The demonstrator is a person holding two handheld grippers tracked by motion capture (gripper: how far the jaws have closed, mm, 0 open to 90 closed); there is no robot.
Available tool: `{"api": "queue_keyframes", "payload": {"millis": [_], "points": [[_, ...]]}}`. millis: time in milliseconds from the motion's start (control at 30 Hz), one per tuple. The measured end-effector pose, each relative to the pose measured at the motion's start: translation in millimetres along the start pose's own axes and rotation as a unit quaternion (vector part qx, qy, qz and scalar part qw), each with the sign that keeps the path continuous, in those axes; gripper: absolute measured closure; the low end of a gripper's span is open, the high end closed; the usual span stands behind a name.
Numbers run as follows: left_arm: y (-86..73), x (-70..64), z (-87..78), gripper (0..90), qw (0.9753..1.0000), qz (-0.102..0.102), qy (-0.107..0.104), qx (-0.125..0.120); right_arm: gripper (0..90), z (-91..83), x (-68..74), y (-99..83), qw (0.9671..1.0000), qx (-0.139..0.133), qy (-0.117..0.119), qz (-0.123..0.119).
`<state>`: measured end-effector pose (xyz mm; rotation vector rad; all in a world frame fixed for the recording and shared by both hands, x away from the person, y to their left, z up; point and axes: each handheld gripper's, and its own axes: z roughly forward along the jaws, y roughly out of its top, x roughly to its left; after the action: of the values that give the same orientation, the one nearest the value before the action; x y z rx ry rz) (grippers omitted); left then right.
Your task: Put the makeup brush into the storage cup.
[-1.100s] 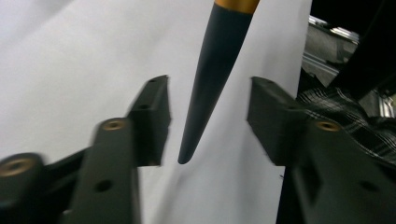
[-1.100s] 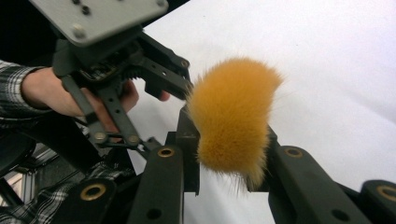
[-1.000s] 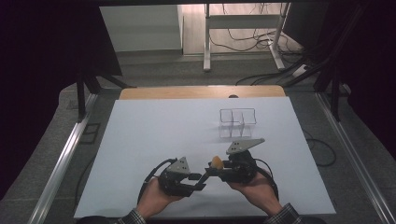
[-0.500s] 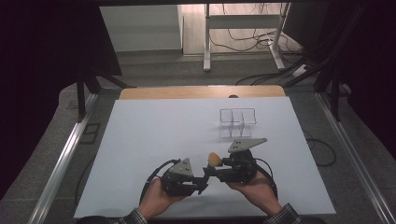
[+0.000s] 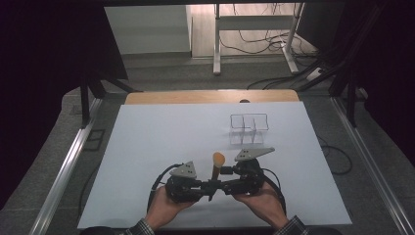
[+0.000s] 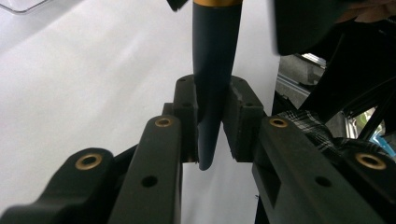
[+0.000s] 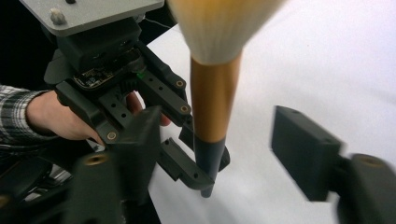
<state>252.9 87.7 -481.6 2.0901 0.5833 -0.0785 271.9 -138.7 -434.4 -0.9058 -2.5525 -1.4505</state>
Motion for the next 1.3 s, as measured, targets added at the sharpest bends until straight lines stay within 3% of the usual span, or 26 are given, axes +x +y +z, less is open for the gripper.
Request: {"api": "queue_keyframes", "payload": {"millis": [133, 300, 367, 500, 667, 800, 933, 1133, 1300], "points": [[0.4, -0.4, -0.2, 76.4, 1.0000, 0.000, 0.001, -0.002, 49.2, 2.5, 2.4, -1.5, 0.9998, 0.004, -0.013, -0.014], [0.4, -0.4, 0.5, 76.3, 1.0000, 0.001, 0.001, 0.001, 70.0, 1.7, 2.5, -2.0, 0.9998, -0.002, -0.011, -0.019], [0.3, -1.1, 1.7, 76.2, 1.0000, 0.003, 0.002, 0.002, 72.8, 2.2, 2.5, -1.8, 0.9998, 0.000, 0.000, -0.020], [0.7, -1.9, 2.0, 74.5, 0.9999, 0.007, 0.010, 0.001, 73.4, 2.3, 4.6, -0.7, 0.9995, 0.007, -0.005, -0.030], [1.8, -1.8, 1.2, 42.4, 0.9991, 0.012, 0.041, 0.002, 73.4, -0.1, 5.0, 0.1, 0.9994, 0.002, -0.012, -0.034], [1.7, -0.7, 0.0, 21.8, 0.9982, 0.011, 0.058, 0.007, 73.3, -3.5, 2.0, 0.4, 0.9997, -0.005, -0.011, -0.023], [0.7, -0.6, -2.2, 8.8, 0.9972, 0.007, 0.073, 0.015, 73.4, -6.6, -0.3, 0.4, 0.9991, -0.001, -0.026, -0.033], [-3.4, 3.0, -8.4, 5.7, 0.9981, -0.008, 0.054, 0.031, 73.4, -9.1, -2.8, -0.5, 0.9974, 0.011, -0.041, -0.058], [-7.8, 6.5, -13.3, 3.6, 0.9965, -0.012, 0.073, 0.041, 73.4, -12.1, -3.8, -1.0, 0.9966, 0.010, -0.048, -0.066]]}}
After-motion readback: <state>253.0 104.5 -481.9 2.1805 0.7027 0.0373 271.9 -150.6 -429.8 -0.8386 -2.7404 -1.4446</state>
